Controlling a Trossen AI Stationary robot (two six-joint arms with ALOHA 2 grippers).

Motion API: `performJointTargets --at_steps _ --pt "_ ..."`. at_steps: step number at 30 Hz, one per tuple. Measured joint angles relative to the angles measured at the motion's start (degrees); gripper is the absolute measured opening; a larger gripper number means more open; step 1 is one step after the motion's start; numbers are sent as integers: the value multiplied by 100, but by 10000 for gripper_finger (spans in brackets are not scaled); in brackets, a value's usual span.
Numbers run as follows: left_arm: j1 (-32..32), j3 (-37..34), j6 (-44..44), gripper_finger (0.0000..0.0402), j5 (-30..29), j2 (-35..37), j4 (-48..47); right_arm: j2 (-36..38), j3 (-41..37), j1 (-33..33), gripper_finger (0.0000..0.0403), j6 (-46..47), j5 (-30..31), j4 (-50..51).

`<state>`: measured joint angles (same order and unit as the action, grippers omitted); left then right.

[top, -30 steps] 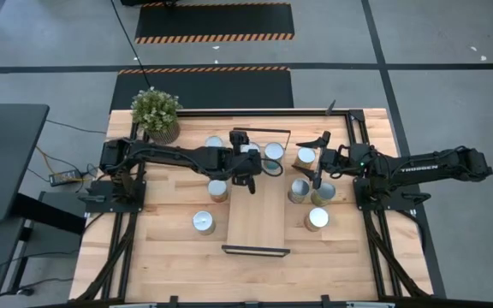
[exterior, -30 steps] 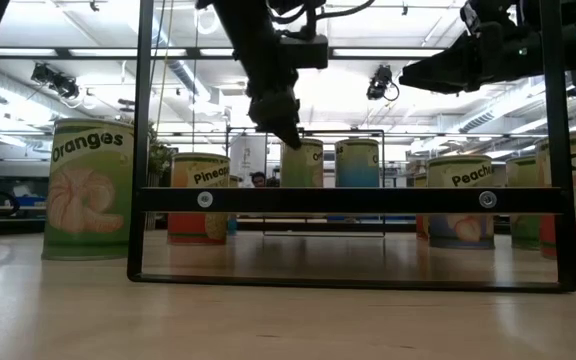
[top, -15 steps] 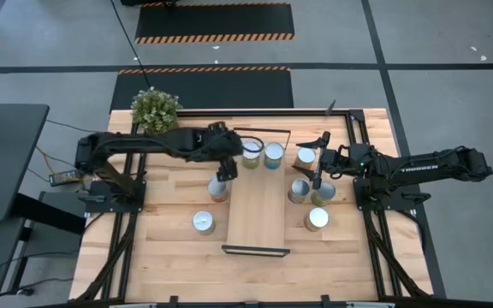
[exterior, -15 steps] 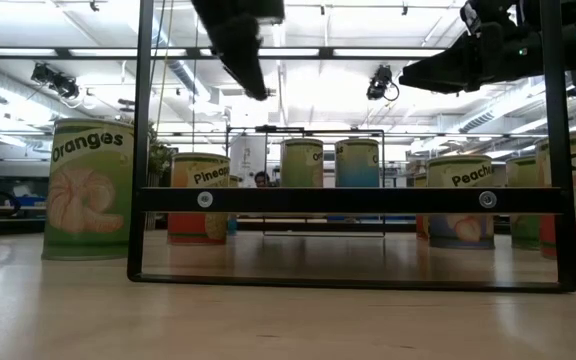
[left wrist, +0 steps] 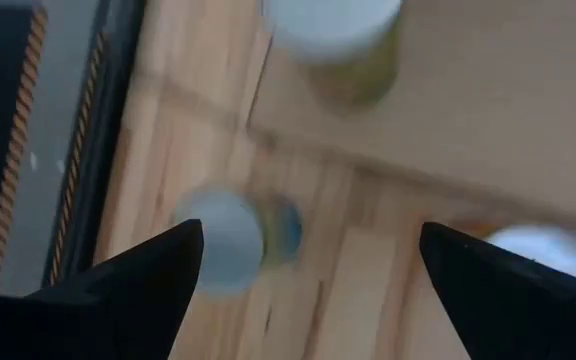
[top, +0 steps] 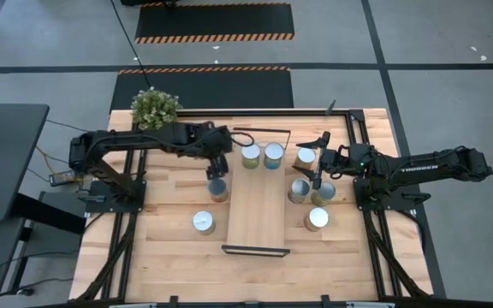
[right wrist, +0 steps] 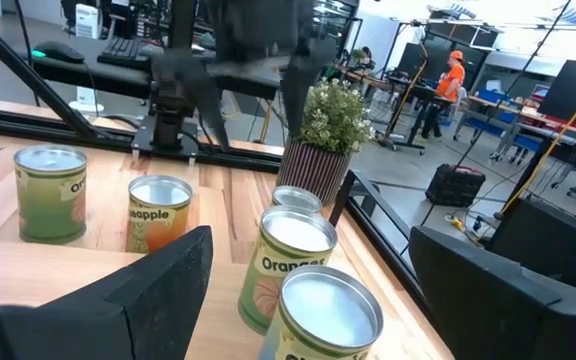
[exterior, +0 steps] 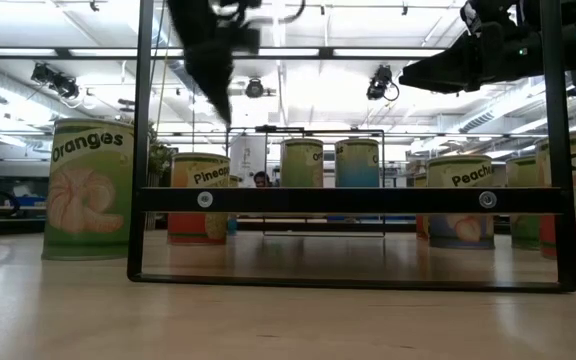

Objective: Pick and place cans onto a shelf
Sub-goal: Put the canned tomatoes on the shelf

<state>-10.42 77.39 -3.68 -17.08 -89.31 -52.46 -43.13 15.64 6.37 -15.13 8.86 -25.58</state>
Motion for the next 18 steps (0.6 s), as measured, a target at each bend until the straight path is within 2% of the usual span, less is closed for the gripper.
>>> performJointTargets --at_steps 4,11,16,18 --pt "-270 -843 12 379 43 404 491 0 0 0 346 -3 0 -43" --pt "-999 -2054 283 379 691 1104 1494 0 0 -13 346 -3 -10 -118" --pt "-1473 -2636 702 379 1391 1156 1899 0 0 -26 346 -3 -43 -144" --pt "-1557 -2821 714 379 1450 1112 2071 0 0 -31 346 -3 -61 -145"
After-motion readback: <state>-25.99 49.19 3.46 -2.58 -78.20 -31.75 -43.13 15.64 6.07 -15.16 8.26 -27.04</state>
